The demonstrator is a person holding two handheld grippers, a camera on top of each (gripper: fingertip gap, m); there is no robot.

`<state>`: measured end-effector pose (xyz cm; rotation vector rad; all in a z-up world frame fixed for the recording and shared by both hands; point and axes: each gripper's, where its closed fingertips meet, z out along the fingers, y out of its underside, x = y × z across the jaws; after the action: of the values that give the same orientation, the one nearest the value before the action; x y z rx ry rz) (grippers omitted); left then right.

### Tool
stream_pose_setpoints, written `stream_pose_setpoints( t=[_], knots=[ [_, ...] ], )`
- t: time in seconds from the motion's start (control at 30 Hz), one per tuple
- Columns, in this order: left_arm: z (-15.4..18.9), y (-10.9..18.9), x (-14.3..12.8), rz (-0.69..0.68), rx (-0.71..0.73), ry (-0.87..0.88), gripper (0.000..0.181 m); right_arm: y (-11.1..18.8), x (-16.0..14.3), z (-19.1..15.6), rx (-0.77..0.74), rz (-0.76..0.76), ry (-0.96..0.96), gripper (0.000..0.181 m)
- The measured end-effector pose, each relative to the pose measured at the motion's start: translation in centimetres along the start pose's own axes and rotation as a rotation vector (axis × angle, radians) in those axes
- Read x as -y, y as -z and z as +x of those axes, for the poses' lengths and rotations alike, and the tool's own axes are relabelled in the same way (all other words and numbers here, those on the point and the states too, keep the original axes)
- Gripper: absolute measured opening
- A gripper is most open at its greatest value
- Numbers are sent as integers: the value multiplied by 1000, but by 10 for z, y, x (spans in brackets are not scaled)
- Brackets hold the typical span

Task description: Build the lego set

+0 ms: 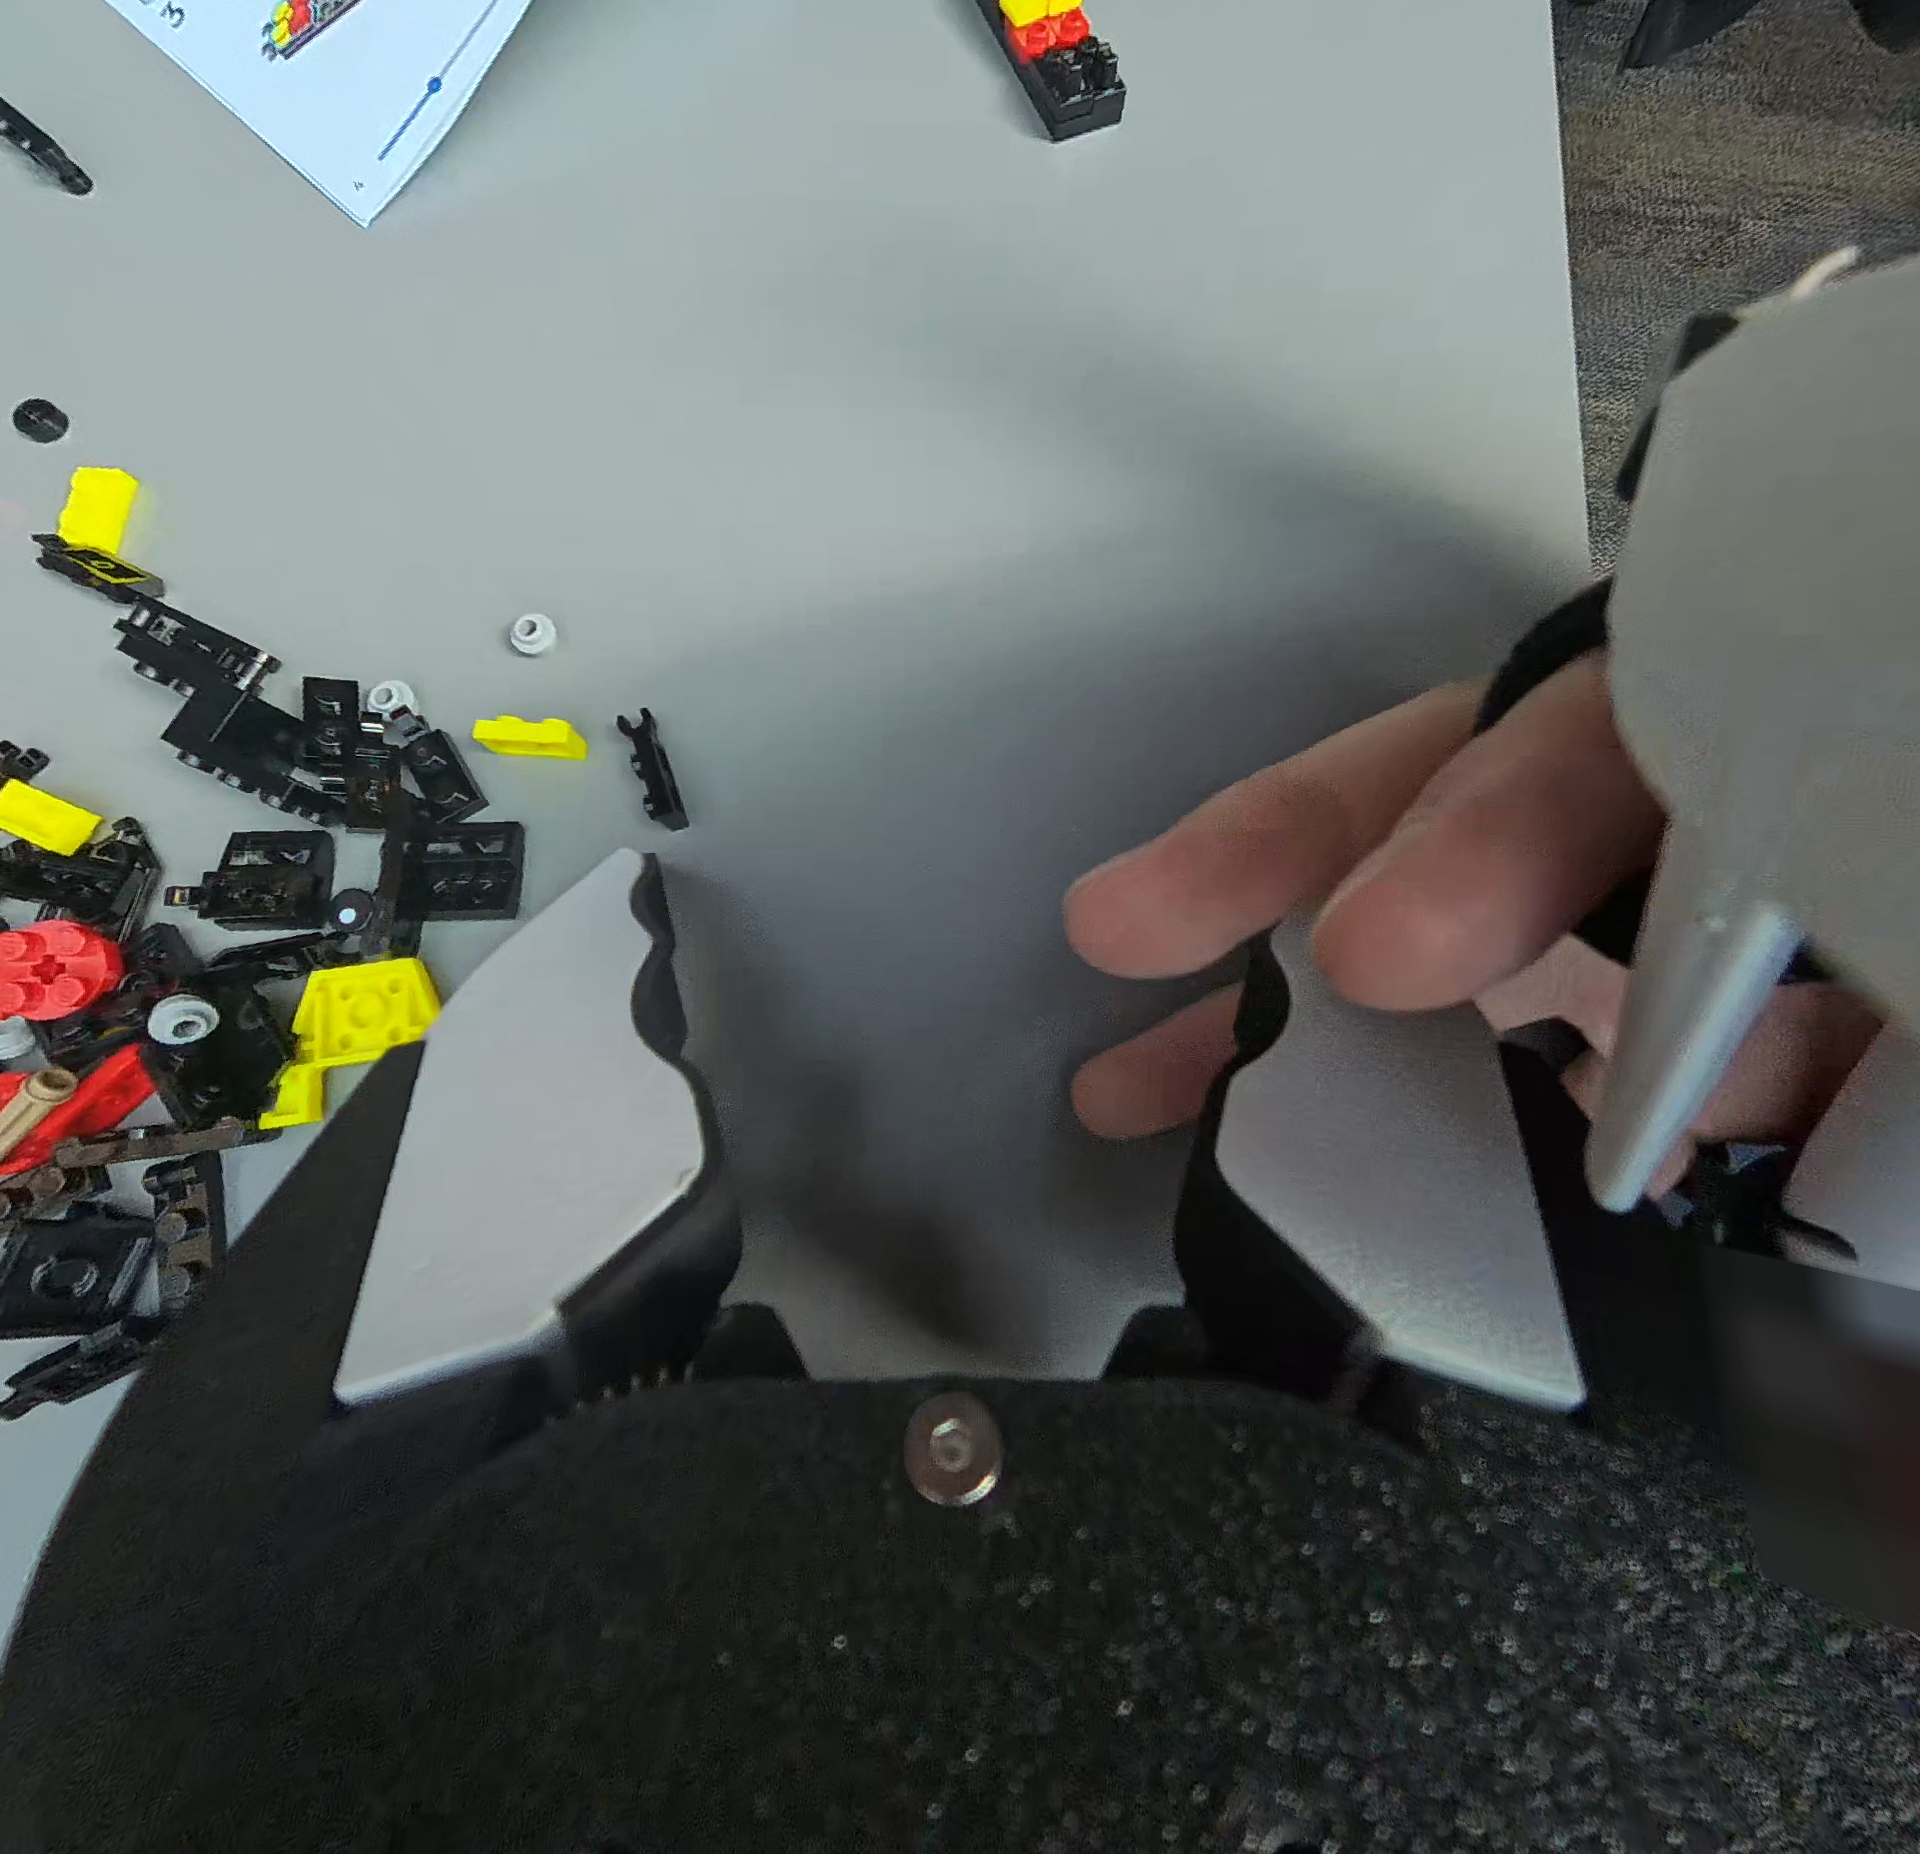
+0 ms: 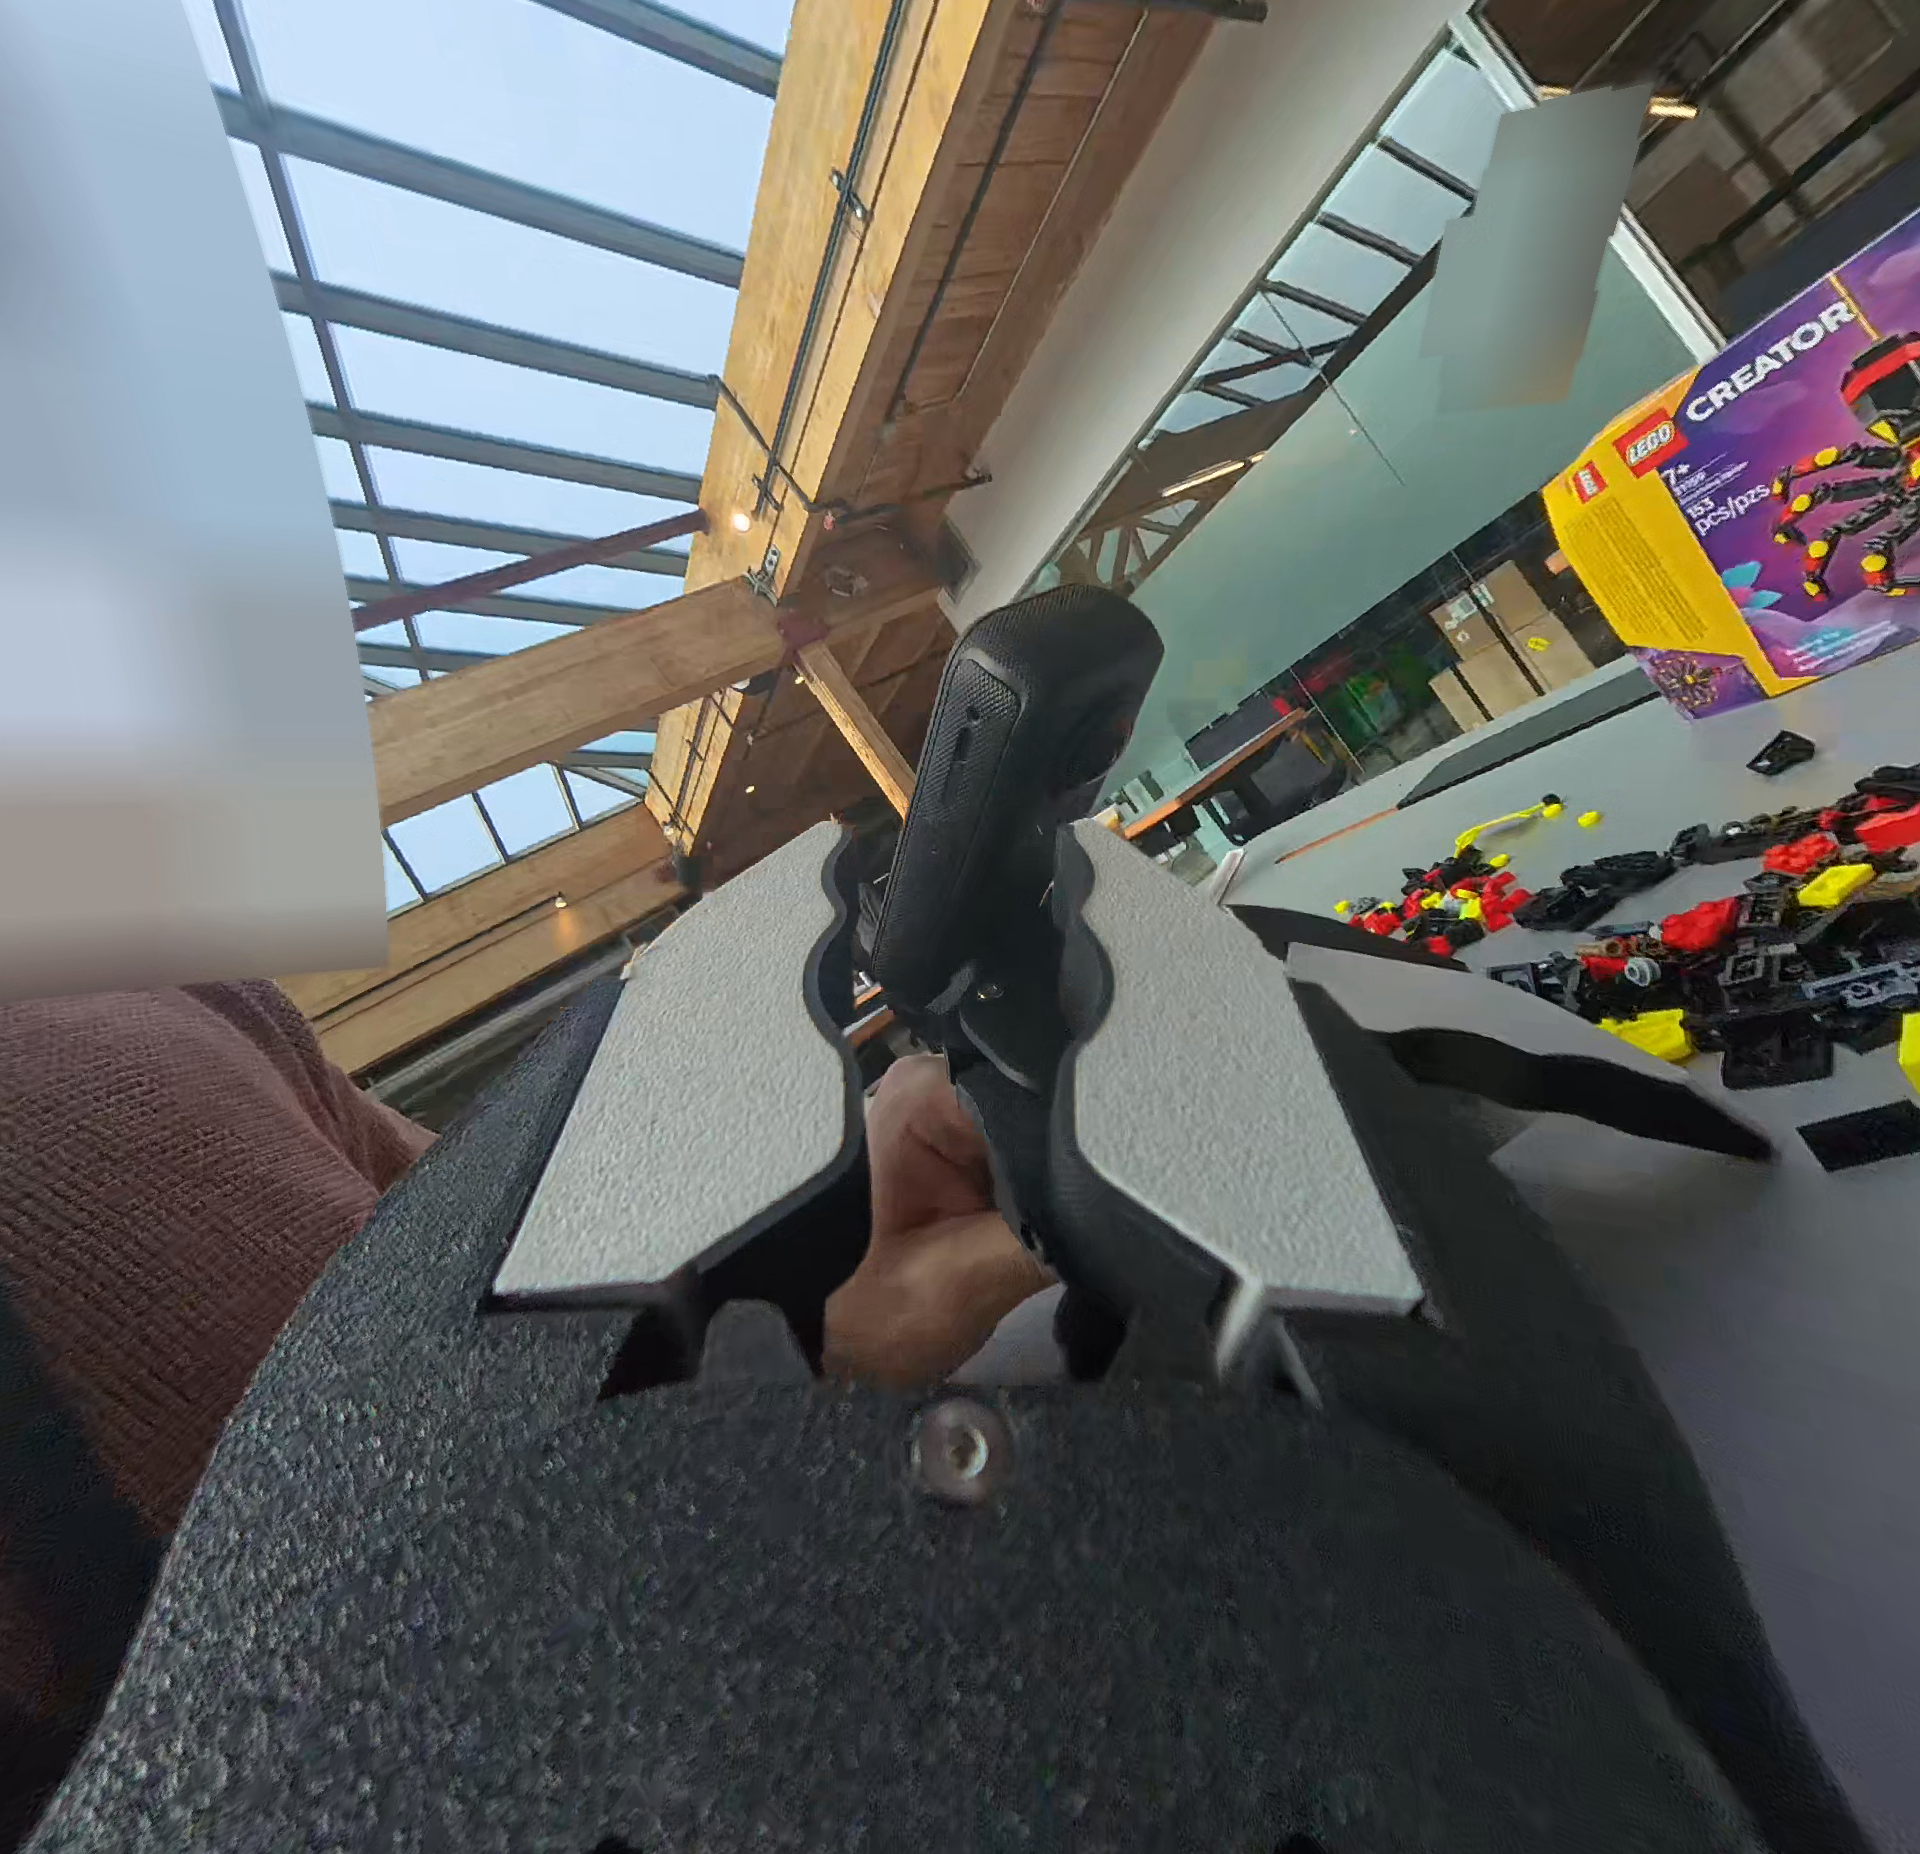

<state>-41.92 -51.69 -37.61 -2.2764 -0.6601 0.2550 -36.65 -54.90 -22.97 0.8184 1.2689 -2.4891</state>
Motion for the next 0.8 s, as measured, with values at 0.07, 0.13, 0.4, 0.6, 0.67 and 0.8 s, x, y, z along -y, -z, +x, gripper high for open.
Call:
stream_pose_setpoints(
  t=[0.07,0.13,0.4,0.6,0.67,0.8],
  knots=[
    [-4,-1,-2,-11,24,-10,110,7,-1,-5,6,-68,-15,32],
    [-7,0,-3,-16,28,0,113,16,5,-6,-24,-103,-13,29],
    [-7,-1,-3,-16,29,-1,113,38,14,7,-152,-185,129,33],
    [-7,-1,-3,-16,29,-1,113,76,94,26,-302,-21,384,30],
    [-7,-1,-3,-16,29,-1,113,87,122,39,-400,12,493,30],
    [-7,-1,-3,-16,29,-1,113,82,147,40,-365,68,536,28]
  ],
)
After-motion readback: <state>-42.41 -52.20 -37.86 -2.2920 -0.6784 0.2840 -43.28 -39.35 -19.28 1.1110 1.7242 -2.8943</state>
